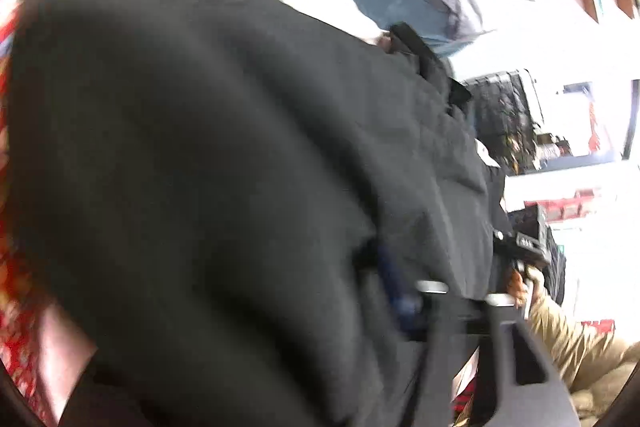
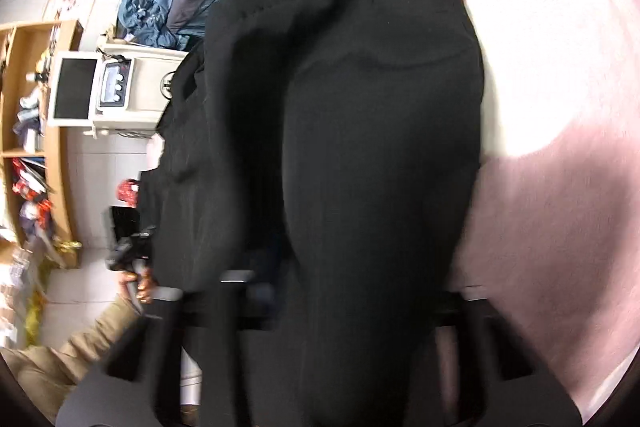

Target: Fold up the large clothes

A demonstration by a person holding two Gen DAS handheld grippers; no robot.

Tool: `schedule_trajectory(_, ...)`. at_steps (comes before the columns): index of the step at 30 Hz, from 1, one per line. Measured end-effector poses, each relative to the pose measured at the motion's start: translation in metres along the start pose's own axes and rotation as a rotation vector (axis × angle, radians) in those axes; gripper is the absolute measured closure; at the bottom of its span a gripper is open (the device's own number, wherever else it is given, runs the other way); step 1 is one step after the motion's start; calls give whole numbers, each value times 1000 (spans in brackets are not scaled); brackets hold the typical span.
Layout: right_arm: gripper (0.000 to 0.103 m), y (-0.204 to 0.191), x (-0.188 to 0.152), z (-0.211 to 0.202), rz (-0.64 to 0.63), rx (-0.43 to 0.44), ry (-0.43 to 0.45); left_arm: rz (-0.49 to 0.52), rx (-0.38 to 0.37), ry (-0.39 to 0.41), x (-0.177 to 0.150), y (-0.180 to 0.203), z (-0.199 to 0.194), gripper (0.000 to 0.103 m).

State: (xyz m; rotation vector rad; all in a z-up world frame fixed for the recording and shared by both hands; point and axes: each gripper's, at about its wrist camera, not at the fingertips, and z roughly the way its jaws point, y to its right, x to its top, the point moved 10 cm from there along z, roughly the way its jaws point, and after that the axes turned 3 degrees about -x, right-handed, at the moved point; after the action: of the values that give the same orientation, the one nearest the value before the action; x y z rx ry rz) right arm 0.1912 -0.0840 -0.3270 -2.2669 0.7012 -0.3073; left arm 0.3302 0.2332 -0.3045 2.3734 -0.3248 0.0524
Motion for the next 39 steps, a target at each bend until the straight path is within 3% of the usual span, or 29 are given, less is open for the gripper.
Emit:
schedule_trajectory(3, 91, -21, -8, 3, -57, -27, 0, -18, -1, 13, -7, -4, -15, 82)
schedule_trajectory(6, 93, -37, -15, 6, -74, -147, 12, 5, 37, 39, -12, 5, -23, 88)
schedule_trajectory(9, 94, -54, -23, -3, -82, -213, 55, 18, 25, 95, -14, 20, -40, 91)
schedule_trajectory(13, 94, -81, -40, -30, -104, -224, 125, 47, -44, 150, -27, 47, -69, 92)
schedule_trajectory(18, 95, -113, -63, -68, -157, -255, 185, 133, -72, 155, -48, 83, -99, 93)
schedule_trajectory(23, 96, -152, -70, -114, -208, -253, 250, 236, -116, 157, -59, 142, -113, 93)
schedule_trajectory(26, 96, -174, -71, -154, -224, -236, 311, 318, -151, 169, -69, 198, -113, 93)
schedule_trajectory(30, 96, -176, -73, -245, -228, -226, 415, 410, -204, 189, -83, 281, -115, 93)
schedule_trajectory(35, 96, -140, -82, -384, -182, -222, 524, 548, -231, 177, -113, 408, -81, 93)
schedule_trajectory(39, 96, -82, -100, -516, -121, -282, 620, 620, -302, 117, -156, 509, -26, 93)
